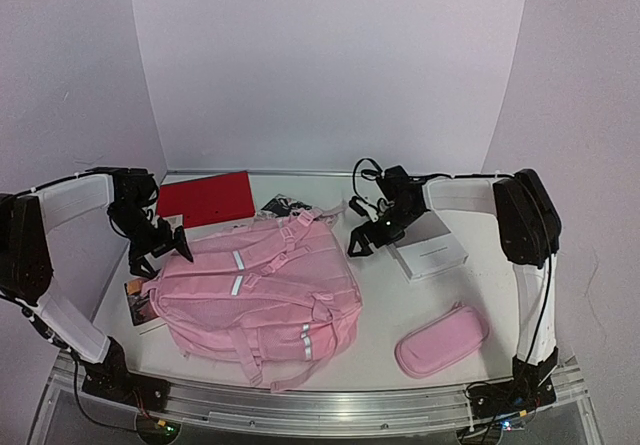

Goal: Pack the student bag
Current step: Move the book to the center of the board, then move the student bag to the center of the board.

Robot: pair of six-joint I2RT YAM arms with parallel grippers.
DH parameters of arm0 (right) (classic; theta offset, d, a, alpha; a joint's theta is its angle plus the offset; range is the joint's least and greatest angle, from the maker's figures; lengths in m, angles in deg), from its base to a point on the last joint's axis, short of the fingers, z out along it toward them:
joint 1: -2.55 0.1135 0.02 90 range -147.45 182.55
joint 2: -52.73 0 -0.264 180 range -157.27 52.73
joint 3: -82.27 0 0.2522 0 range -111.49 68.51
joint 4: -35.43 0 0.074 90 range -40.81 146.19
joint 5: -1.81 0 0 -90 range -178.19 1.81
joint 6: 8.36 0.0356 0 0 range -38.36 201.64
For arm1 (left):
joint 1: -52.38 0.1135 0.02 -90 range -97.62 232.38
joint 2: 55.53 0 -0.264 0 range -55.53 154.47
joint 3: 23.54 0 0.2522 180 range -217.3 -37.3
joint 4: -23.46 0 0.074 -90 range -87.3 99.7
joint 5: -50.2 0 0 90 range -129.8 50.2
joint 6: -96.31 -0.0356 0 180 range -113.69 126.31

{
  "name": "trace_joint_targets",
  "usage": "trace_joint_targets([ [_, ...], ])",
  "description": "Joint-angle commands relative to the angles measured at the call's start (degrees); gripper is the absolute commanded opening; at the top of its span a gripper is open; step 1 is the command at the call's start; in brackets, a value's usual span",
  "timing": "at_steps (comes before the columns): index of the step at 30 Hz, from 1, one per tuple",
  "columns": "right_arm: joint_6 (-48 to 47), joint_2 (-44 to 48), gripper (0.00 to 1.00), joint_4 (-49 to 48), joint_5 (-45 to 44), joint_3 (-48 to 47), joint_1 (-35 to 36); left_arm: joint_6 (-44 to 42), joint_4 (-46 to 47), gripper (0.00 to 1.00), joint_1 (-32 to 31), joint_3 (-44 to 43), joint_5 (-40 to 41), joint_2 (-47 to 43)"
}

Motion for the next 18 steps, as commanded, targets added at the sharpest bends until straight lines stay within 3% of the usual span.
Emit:
trace_joint_targets([
  [1,-0.4,-0.3,0.98,1.7,-1.0,-0.4,-4.6,2.0,5.6,1.00,-0.4,2.6,-8.9,-1.0],
  [9,-3.5,2.9,0.98,5.9,1.2,-0.8,-9.2,5.9,14.2,0.91,-4.7,2.8,-14.4,1.6],
  [15,-3.4,5.1,0.98,12.1,11.4,-4.1,-9.3,8.8,16.7,0.84,-13.0,-2.1,-13.8,9.5],
  [18,-4.0,4.6,0.98,16.7,16.4,-6.9,-9.3,10.5,17.9,0.87,-13.8,-2.5,-13.4,10.0],
])
